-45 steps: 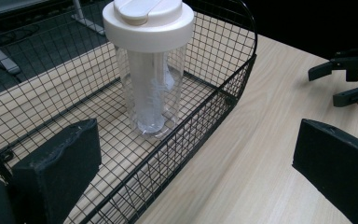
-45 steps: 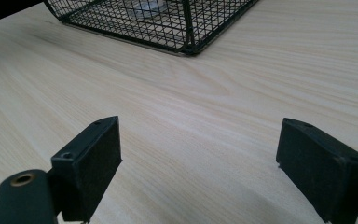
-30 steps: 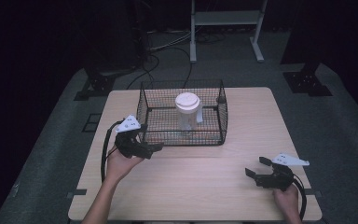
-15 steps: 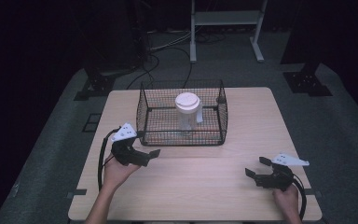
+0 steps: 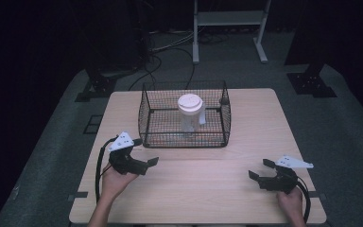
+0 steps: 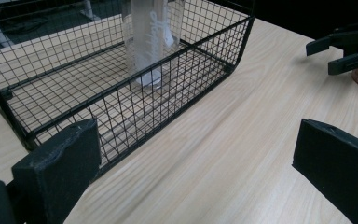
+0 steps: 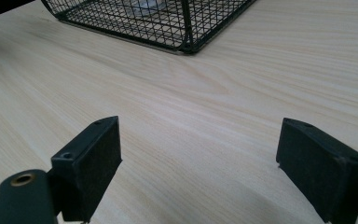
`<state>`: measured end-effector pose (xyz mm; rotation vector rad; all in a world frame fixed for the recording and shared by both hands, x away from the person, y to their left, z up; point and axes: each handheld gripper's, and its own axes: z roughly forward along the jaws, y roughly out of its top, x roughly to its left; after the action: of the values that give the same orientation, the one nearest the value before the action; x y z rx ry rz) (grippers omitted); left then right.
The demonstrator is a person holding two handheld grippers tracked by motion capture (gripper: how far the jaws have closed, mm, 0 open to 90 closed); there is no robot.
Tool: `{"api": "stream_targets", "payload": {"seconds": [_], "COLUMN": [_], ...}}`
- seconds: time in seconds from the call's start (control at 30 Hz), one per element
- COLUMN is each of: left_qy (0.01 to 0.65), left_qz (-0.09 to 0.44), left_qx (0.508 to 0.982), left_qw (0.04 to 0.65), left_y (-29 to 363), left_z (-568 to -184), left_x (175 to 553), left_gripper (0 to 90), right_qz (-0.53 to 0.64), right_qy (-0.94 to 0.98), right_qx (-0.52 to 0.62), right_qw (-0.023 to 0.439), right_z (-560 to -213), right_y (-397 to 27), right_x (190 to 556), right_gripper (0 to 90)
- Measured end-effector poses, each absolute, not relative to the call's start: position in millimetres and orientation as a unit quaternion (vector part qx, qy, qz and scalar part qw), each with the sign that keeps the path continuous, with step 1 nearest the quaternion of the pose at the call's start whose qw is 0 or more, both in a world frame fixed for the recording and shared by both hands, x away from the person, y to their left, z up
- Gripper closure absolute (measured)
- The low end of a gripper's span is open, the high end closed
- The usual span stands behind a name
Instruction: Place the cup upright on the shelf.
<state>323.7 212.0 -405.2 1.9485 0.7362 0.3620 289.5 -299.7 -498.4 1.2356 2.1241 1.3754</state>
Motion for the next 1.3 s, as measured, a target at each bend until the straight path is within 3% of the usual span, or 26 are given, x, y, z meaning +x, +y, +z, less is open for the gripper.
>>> {"api": "stream_targets", "payload": {"seconds": [1.3], "left_qy": [0.332], "left_qz": [0.160], "left_qx": [0.788], "left_qw": [0.493], "left_y": [236.6], "left_z": [-445.7], "left_x": [292.4], "left_gripper": [0.1], "right_qz": [0.481], "right_qy": [0.745], "right_qx": [0.432], "right_qw": [0.163], "right_z": [-498.4], "right_y": [-299.4], "right_x": [289.3], "right_gripper": [12.9]}}
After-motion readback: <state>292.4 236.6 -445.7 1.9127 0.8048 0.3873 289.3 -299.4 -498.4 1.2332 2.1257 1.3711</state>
